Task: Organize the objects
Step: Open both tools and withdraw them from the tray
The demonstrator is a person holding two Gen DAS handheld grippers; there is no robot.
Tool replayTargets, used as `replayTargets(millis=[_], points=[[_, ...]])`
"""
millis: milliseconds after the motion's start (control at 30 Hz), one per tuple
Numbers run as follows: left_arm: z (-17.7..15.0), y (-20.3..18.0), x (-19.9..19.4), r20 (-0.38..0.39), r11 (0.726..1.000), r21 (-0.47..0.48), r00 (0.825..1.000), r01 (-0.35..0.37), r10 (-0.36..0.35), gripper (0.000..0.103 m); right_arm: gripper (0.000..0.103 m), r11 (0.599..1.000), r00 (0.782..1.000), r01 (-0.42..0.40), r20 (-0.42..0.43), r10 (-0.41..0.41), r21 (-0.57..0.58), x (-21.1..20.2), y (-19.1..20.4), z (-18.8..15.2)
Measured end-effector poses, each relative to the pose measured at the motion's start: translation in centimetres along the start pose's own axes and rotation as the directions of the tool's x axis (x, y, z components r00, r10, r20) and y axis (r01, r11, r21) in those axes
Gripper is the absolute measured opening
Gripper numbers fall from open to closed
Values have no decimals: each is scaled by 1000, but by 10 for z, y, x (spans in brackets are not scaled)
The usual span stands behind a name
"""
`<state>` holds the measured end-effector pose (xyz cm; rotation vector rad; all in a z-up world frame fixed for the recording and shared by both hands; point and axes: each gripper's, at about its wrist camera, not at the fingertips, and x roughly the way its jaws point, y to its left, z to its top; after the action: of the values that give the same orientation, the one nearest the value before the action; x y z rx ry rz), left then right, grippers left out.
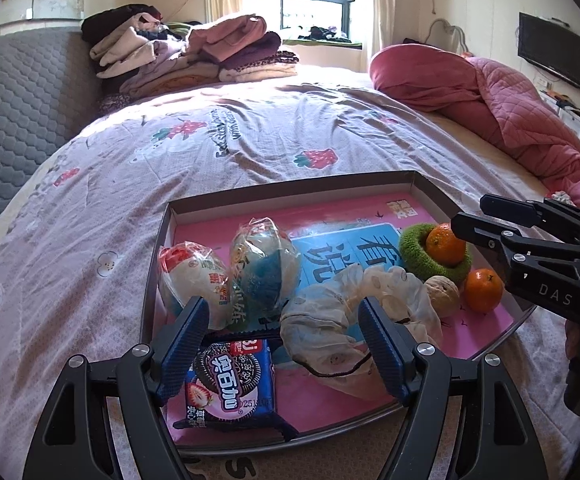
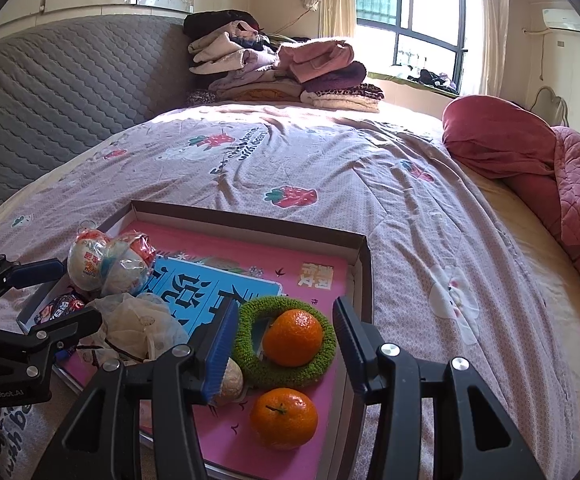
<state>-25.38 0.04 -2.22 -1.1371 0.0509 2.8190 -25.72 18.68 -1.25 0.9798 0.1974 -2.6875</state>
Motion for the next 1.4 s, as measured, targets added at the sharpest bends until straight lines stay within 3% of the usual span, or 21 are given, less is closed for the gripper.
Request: replayTargets(millis=[800,1400], points=[[10,3,-44,77,998,-52,996,-32,36,78,61,998,994,-47,97,43,32,-55,9,10],[13,1,-89,139,994,-74,986,-77,86,79,64,996,983,-73,172,64,45,-101,14,9]])
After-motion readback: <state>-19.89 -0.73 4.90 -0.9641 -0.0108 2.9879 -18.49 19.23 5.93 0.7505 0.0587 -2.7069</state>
